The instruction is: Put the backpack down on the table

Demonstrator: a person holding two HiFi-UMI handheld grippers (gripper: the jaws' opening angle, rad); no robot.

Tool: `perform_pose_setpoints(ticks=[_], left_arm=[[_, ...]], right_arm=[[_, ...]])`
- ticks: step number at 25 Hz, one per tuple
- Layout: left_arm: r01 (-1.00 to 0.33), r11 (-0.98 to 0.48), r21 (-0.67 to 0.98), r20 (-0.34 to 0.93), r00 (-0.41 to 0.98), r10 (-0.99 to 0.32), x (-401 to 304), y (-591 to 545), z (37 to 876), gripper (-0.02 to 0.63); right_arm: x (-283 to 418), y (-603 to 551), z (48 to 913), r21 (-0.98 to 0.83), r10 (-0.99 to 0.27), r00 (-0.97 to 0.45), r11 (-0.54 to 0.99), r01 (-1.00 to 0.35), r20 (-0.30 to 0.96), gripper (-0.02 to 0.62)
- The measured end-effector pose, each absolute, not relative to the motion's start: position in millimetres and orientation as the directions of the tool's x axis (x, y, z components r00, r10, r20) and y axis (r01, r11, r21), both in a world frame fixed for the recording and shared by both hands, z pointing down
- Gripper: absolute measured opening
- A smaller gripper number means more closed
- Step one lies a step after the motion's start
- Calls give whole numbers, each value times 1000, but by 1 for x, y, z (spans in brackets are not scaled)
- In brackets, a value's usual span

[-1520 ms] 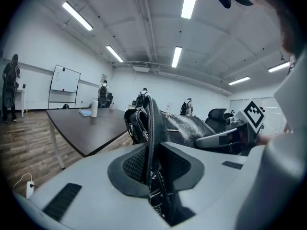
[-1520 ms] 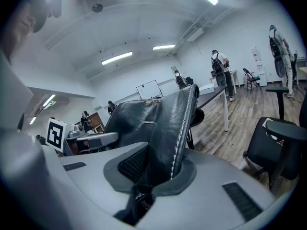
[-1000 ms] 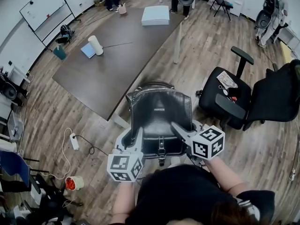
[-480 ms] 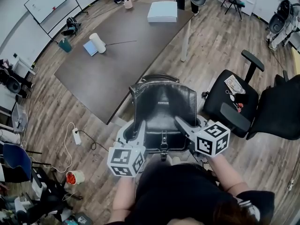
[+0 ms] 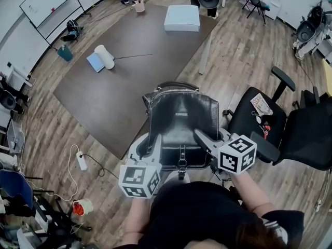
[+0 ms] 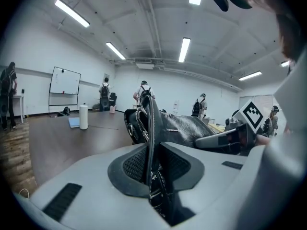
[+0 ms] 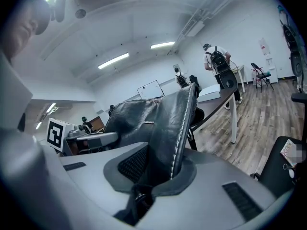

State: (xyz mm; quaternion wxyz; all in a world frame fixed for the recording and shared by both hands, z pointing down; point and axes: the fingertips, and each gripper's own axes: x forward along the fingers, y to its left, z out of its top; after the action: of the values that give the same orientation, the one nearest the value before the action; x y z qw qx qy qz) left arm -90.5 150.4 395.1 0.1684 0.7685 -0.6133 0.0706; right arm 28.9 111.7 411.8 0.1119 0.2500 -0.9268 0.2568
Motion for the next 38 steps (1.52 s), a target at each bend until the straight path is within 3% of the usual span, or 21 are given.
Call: perform_pose_setpoints(ticks=[19, 38], left_arm=[[-936, -317, 156, 255, 348, -902, -163, 9, 361, 83], [-972, -214, 96, 238, 231, -943, -168, -165, 327, 81]], right_arm=[[-43, -20, 375, -380, -487, -810, 717, -584, 326, 51], [-52, -207, 343, -376, -401, -872, 790, -484, 280, 51]])
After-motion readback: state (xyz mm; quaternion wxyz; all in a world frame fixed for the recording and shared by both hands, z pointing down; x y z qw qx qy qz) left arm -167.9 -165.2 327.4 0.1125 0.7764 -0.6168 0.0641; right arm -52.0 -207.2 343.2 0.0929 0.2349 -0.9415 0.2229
